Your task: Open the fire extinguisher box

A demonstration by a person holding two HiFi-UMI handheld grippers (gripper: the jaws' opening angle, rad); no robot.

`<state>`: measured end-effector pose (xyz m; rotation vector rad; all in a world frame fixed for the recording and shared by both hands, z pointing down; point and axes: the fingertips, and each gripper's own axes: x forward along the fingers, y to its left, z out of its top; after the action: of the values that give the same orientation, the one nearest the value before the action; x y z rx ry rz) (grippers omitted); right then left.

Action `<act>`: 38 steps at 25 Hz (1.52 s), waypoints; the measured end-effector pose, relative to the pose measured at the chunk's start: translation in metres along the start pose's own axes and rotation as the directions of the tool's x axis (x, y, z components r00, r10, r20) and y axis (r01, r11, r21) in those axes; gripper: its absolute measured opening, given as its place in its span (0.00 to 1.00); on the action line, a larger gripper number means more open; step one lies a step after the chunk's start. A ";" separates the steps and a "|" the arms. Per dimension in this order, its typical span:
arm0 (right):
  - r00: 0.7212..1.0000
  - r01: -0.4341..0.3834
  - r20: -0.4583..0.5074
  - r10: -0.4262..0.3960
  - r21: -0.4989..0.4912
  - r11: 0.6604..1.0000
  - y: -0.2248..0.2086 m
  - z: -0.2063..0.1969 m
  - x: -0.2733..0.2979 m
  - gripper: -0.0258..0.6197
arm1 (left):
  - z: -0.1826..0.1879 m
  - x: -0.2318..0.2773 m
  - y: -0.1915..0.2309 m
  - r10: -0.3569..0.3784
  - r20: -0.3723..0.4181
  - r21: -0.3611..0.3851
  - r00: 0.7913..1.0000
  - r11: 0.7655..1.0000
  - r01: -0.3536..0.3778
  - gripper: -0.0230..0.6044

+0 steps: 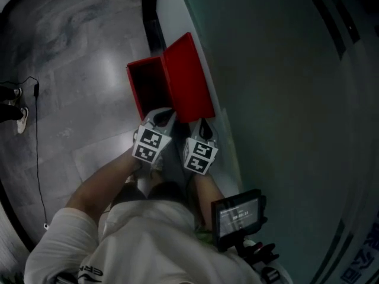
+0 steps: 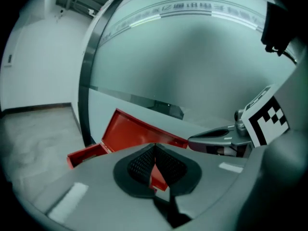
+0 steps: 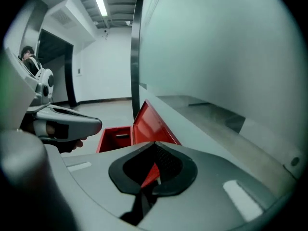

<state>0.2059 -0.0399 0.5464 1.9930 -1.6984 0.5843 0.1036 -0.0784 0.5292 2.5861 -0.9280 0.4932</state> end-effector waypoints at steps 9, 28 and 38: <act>0.973 -0.152 0.171 0.155 -0.029 0.988 0.034 0.081 -0.016 0.06 | 0.056 -0.039 0.029 0.108 0.142 0.052 0.984 0.992 -0.116 0.04; 0.920 -0.213 0.318 0.230 -0.086 0.973 0.191 0.070 -0.248 0.06 | 0.028 -0.308 0.031 0.096 0.283 0.100 0.954 0.987 -0.128 0.04; 0.890 -0.264 0.354 0.286 -0.110 0.958 0.193 0.062 -0.304 0.06 | 0.029 -0.367 0.013 0.159 0.350 0.086 0.923 0.976 -0.200 0.04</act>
<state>-0.0285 0.1391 0.3309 1.9206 -2.2209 0.2518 -0.1656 0.0963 0.3477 2.7633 -1.2962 0.1465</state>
